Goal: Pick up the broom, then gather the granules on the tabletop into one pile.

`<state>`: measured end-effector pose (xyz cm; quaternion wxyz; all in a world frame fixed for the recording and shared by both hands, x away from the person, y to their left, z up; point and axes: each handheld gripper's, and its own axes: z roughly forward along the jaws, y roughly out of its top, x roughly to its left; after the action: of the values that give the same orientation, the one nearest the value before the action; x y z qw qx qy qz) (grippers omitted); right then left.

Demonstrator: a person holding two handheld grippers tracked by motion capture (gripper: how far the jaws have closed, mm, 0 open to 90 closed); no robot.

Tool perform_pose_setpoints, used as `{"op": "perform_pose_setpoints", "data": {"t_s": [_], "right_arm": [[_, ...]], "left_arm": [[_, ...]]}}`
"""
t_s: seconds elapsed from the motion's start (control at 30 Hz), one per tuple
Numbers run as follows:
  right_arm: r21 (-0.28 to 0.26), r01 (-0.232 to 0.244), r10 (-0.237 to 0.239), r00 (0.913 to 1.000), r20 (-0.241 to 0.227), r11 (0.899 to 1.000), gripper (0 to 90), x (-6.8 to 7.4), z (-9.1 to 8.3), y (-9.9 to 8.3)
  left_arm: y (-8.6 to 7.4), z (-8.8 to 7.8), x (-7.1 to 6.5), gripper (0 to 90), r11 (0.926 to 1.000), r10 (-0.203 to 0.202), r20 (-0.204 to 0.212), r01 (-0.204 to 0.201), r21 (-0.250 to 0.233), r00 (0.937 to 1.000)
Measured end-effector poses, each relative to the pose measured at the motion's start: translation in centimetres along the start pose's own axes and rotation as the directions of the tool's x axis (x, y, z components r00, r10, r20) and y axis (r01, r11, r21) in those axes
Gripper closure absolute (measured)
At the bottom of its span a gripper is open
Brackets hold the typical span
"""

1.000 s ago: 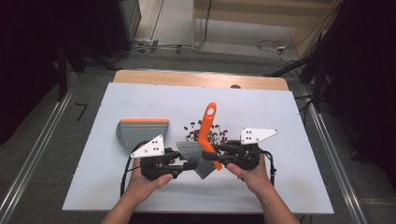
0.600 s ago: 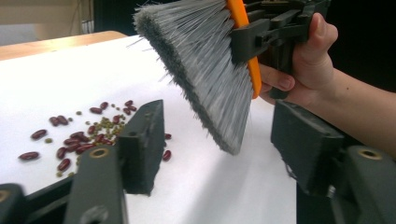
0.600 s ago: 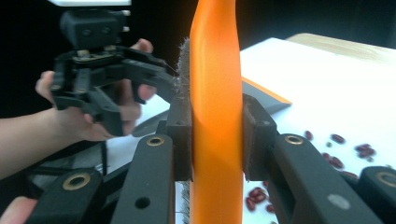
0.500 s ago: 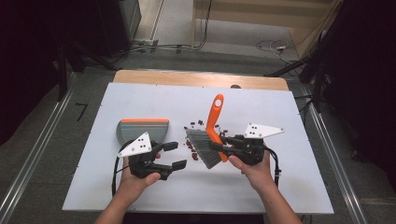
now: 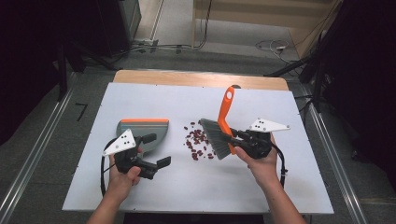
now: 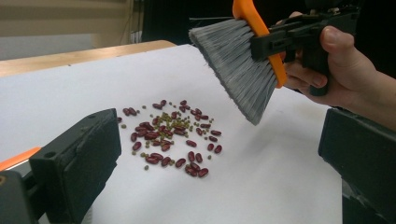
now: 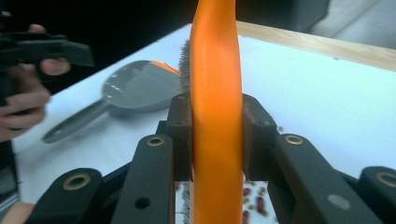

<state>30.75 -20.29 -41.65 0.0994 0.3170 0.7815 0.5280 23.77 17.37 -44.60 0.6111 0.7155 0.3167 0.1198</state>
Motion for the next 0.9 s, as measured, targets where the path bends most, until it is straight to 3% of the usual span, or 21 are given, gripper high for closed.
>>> {"op": "perform_pose_setpoints", "data": {"t_s": [0.2, 0.33, 0.5, 0.53, 0.7, 0.73, 0.77, 0.8, 0.9], "right_arm": [[0.024, -0.028, 0.026, 0.9969, 0.074, 0.999, 68.3, -1.3, -0.3, 0.0], [0.054, -0.035, 0.027, 0.9897, 0.141, 0.998, 68.3, -2.0, -0.7, 0.2], [0.09, -0.058, 0.041, 0.9831, 0.179, 0.994, 68.2, -2.9, -0.9, 0.6], [0.109, -0.051, 0.027, 0.9782, 0.206, 0.993, 68.2, -3.3, -0.7, 0.7], [0.137, -0.057, 0.021, 0.9689, 0.246, 0.989, 68.2, -4.1, -0.2, 1.1], [0.167, -0.061, 0.013, 0.9619, 0.273, 0.984, 68.2, -4.7, 0.3, 1.4], [0.167, -0.061, 0.013, 0.9619, 0.273, 0.984, 68.2, -4.7, 0.3, 1.4], [0.196, -0.066, 0.005, 0.9555, 0.295, 0.978, 68.2, -5.3, 0.8, 1.8], [0.221, -0.074, 0.0, 0.9482, 0.318, 0.973, 68.2, -5.9, 1.3, 2.1]], "left_arm": [[0.0, -0.8, 0.5, 0.0, 1.0, 0.005, -0.03, -0.005, 0.002, 0.9995], [-0.2, -1.7, 0.8, 0.0, 0.9999, 0.015, -0.064, -0.015, 0.004, 0.9979], [-0.4, -3.4, 1.5, 0.0, 0.9998, 0.021, -0.092, -0.02, 0.009, 0.9956], [-0.4, -3.8, 1.7, 0.0, 0.9997, 0.024, -0.104, -0.023, 0.007, 0.9943], [-1.0, -5.2, 2.5, 0.0, 0.9993, 0.034, -0.154, -0.031, 0.02, 0.9874], [-1.1, -5.3, 2.6, 0.0, 0.9994, 0.031, -0.163, -0.028, 0.021, 0.9862], [-1.2, -5.4, 2.8, 0.0, 0.9995, 0.027, -0.168, -0.025, 0.019, 0.9855], [-1.3, -5.5, 3.0, 0.0, 0.9995, 0.027, -0.176, -0.024, 0.02, 0.984], [-1.5, -5.7, 3.3, 0.0, 0.9994, 0.026, -0.186, -0.022, 0.027, 0.9823]]}}
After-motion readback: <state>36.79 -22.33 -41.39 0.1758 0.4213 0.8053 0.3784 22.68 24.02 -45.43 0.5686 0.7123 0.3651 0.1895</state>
